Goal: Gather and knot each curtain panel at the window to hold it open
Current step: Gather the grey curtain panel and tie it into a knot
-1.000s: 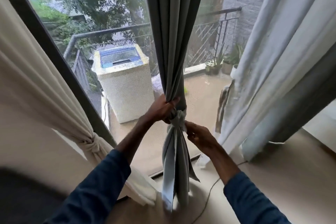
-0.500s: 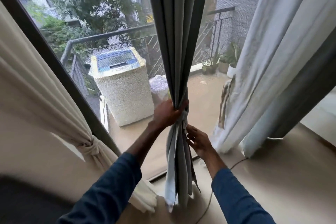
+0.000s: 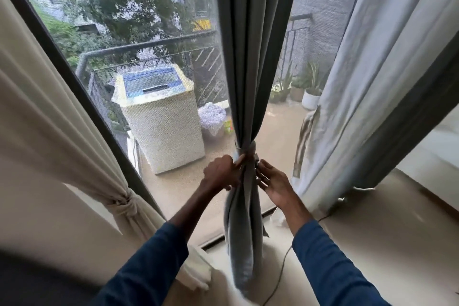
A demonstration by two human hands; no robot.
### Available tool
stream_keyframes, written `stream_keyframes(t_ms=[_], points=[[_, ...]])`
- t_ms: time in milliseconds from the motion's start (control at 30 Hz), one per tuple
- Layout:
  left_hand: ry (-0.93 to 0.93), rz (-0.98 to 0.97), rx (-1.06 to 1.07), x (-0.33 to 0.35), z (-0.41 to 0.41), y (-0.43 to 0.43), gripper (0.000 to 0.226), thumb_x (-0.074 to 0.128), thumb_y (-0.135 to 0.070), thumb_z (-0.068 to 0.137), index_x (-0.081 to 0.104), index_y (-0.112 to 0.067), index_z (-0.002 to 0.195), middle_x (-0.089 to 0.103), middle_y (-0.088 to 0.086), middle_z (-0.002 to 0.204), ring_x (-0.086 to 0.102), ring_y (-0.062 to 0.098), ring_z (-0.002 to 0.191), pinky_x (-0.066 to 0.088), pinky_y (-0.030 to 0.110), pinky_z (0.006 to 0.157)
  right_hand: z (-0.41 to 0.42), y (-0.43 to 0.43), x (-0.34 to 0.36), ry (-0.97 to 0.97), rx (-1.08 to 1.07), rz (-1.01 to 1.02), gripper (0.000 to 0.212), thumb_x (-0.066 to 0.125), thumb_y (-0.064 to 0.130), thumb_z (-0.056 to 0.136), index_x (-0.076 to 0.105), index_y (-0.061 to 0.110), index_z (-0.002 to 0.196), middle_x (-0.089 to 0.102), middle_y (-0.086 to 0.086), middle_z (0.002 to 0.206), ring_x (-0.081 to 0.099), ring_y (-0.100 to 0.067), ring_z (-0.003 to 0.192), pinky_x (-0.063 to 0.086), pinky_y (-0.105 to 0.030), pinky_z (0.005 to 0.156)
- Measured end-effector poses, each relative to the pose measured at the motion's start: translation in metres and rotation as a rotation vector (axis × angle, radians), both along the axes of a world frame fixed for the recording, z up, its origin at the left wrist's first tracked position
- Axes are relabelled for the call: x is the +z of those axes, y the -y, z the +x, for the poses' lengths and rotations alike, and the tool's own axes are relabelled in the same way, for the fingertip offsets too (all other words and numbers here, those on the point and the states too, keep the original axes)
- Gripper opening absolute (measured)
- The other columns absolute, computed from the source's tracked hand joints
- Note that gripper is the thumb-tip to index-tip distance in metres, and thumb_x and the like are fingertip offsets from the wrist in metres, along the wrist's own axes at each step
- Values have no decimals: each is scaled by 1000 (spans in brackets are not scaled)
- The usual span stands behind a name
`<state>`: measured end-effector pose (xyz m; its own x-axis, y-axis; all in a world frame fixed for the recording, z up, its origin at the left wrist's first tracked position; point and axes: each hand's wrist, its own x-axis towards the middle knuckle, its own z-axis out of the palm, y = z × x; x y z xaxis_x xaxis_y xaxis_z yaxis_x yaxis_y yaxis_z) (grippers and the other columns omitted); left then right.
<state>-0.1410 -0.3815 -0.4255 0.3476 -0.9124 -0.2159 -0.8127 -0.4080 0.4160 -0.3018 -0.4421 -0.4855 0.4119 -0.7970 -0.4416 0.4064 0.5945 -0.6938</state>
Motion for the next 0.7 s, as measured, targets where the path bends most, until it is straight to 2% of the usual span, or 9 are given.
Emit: stream_keyframes(t_ms=[67, 133, 233, 267, 333, 400, 467, 567, 700], points=[[-241, -5, -27, -1, -5, 5, 55, 37, -61, 97, 67, -24, 70, 75, 3, 71, 72, 22, 62, 61, 36, 77, -1, 3, 5, -19, -11, -37, 30, 64, 7, 94, 58, 16, 121, 76, 5, 82, 68, -10, 75, 51, -27, 72], [-329, -82, -62, -2, -13, 13, 64, 27, -59, 100, 65, -18, 71, 73, 6, 69, 72, 29, 66, 60, 40, 75, -3, 5, 9, -41, -36, -76, 29, 59, 5, 95, 58, 13, 123, 77, 2, 86, 67, -16, 85, 52, -30, 77], [-362, -195, -170, -5, -29, 22, 53, 28, -47, 100, 61, -7, 87, 73, 14, 81, 69, 36, 71, 58, 47, 71, -13, 9, 17, -82, -53, -133, 33, 55, 7, 97, 56, 11, 129, 76, -4, 102, 66, -20, 98, 53, -30, 81], [-398, -227, -219, -7, -37, 26, 48, 31, -44, 101, 57, -6, 85, 71, 16, 80, 69, 36, 70, 58, 46, 68, -19, 11, 18, -82, -68, -146, 34, 55, 7, 97, 55, 10, 131, 75, -5, 106, 66, -21, 100, 54, -29, 80], [-490, -273, -250, -4, -57, 33, 48, 34, -49, 103, 58, -10, 89, 69, 14, 78, 69, 27, 66, 60, 43, 65, -34, 19, 23, -76, -102, -177, 37, 58, 7, 95, 56, 10, 132, 73, -9, 112, 66, -24, 103, 56, -28, 80], [-559, -275, -241, -3, -74, 44, 53, 35, -57, 100, 58, -10, 110, 69, 14, 90, 71, 27, 73, 61, 42, 65, -52, 28, 30, -96, -111, -223, 42, 66, 11, 90, 58, 13, 130, 72, -10, 113, 67, -21, 103, 54, -29, 84], [-564, -294, -255, 1, -91, 56, 54, 35, -60, 99, 53, -13, 120, 68, 13, 98, 71, 30, 79, 61, 46, 70, -72, 41, 39, -137, -118, -282, 40, 69, 12, 90, 59, 15, 129, 74, -6, 110, 69, -17, 103, 52, -29, 85], [-555, -304, -235, 18, -115, 82, 51, 35, -64, 97, 53, -20, 115, 67, 2, 100, 71, 28, 81, 60, 47, 76, -99, 69, 59, -212, -160, -377, 38, 69, 7, 90, 61, 13, 127, 75, -1, 111, 69, -17, 104, 51, -31, 85], [-566, -382, -234, 51, -162, 130, 51, 36, -66, 95, 56, -22, 112, 70, 5, 99, 70, 29, 80, 59, 50, 77, -141, 109, 98, -306, -182, -533, 37, 72, 2, 85, 62, 10, 120, 74, -3, 105, 69, -12, 85, 50, -30, 76]])
